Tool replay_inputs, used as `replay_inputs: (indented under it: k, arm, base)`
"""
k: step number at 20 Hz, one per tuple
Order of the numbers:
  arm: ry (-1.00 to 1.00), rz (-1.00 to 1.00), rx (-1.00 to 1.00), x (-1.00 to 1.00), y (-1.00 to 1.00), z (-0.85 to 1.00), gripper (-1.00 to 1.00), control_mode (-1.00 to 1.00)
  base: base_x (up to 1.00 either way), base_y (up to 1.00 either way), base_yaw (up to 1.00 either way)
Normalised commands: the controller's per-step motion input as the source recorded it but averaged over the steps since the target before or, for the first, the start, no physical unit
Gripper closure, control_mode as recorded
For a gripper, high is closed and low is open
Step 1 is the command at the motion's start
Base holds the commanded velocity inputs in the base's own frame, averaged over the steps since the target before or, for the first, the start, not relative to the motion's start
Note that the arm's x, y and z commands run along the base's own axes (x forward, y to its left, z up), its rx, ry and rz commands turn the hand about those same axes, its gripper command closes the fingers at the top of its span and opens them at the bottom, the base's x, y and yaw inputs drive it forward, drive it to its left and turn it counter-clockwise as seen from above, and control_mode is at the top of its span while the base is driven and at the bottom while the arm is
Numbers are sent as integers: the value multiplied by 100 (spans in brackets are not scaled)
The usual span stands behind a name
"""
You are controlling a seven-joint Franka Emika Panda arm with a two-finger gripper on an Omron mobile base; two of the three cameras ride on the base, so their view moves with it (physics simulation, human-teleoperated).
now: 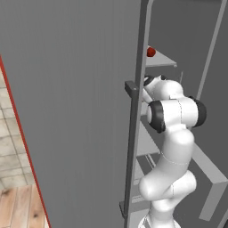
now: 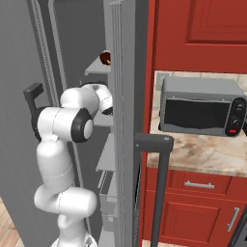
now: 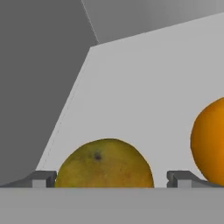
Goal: Take the oranges from the second highest rack and move them to the highest rack where the bell pepper and steak are located, to maximize freezer space. Close the freezer door after rearranging.
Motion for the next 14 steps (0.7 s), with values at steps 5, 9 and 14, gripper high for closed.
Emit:
replay_inputs:
  k: [5,9,14]
  arm:
    - [3,0,0,0,16,-30,100,-100]
    - [11,0,0,0,2,-29,100,-100]
    - [5,0,0,0,0,-14,100,-100]
  base:
    - [0,0,0]
    - [0,0,0]
    - [0,0,0]
